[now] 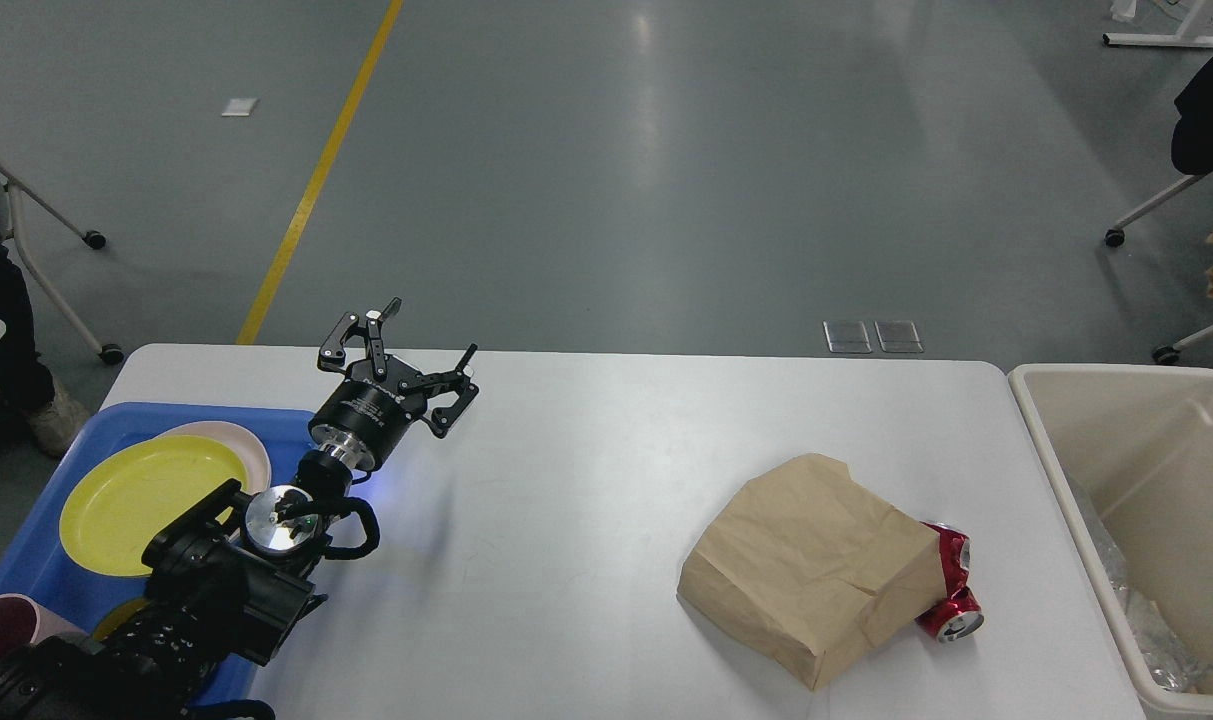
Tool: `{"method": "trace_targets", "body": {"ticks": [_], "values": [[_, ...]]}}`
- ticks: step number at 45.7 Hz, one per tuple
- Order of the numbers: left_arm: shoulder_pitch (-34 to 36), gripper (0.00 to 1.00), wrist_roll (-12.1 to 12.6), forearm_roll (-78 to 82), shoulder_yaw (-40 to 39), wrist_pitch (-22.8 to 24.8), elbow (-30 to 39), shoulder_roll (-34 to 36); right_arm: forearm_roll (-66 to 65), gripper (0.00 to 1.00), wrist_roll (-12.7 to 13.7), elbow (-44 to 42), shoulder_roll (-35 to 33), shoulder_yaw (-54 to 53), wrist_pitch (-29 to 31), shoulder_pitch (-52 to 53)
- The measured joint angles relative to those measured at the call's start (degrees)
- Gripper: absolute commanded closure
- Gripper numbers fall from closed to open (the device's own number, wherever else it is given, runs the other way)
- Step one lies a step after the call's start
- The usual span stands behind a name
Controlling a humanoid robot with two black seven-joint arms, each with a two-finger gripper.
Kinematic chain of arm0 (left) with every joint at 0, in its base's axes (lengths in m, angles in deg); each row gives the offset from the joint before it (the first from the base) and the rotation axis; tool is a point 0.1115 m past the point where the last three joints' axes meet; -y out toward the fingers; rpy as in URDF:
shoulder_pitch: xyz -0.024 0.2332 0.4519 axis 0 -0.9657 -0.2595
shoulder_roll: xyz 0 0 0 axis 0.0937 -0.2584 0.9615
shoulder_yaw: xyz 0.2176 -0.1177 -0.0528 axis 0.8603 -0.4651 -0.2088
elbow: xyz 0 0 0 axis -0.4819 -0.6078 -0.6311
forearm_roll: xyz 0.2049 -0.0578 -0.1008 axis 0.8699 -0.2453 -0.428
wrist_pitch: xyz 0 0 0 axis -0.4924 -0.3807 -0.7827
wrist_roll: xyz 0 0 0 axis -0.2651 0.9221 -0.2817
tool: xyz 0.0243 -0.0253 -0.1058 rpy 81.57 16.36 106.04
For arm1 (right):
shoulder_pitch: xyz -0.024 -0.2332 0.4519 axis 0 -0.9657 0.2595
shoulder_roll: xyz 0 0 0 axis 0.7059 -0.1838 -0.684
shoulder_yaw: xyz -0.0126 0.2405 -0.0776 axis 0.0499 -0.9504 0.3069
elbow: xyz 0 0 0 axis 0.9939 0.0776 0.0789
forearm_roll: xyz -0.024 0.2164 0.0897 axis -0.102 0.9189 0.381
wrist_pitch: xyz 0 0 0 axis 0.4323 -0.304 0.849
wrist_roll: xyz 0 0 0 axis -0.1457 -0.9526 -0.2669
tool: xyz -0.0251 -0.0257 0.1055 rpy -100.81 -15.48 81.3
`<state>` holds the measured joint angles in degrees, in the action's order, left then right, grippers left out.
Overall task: Tidy desktop
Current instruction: 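Drop the crumpled paper into the white bin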
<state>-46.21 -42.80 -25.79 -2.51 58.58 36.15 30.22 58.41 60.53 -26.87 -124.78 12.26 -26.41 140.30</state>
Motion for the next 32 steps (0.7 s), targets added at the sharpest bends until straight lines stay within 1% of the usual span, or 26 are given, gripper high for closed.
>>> {"method": "trace_targets", "body": {"ticks": [5, 9, 14, 17, 25, 32], "values": [[0.0, 0.03, 0.0, 0.0, 0.0, 0.0, 0.0, 0.0, -0.13, 1.0, 0.01, -0.15, -1.08, 0.51, -8.59, -3.68], [0.0, 0.03, 0.0, 0.0, 0.0, 0.0, 0.0, 0.0, -0.34, 1.0, 0.01, -0.16, -1.3, 0.72, -17.22, -8.07], [0.0, 0.03, 0.0, 0.0, 0.0, 0.0, 0.0, 0.0, -0.4, 1.0, -0.01, -0.17, -1.34, 0.46, -24.78, -13.61], [0.0, 0.03, 0.0, 0.0, 0.0, 0.0, 0.0, 0.0, -0.39, 1.0, -0.09, -0.17, -1.34, 0.15, -27.23, -16.34], [0.0, 0.03, 0.0, 0.03, 0.0, 0.0, 0.0, 0.0, 0.42, 1.0, -0.29, -0.29, -0.95, -0.79, -30.39, -21.33], [0.0, 0.03, 0.0, 0.03, 0.0, 0.0, 0.0, 0.0, 0.71, 1.0, -0.52, -0.74, -0.14, -5.02, -33.6, -27.9]]}}
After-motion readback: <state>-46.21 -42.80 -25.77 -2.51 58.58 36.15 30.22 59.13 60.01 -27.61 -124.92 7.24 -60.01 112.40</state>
